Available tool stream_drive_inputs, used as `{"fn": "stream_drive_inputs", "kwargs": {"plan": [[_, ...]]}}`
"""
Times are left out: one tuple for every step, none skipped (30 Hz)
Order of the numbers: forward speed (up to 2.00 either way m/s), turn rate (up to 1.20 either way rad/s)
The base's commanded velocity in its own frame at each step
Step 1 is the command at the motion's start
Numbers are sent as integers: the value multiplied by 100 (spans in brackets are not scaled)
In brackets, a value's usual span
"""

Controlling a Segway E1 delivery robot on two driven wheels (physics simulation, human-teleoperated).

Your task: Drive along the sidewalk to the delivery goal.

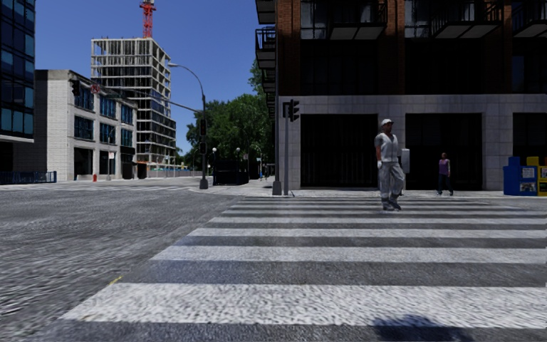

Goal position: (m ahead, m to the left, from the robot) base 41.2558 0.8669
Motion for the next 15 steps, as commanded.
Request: {"fn": "stream_drive_inputs", "kwargs": {"plan": [[142, 0], [141, 0], [141, 0], [141, 0], [141, 0], [141, 0], [141, 0], [141, 0], [141, 0], [141, 0], [141, 0], [141, 0], [141, 0], [141, 0], [141, 0]]}}
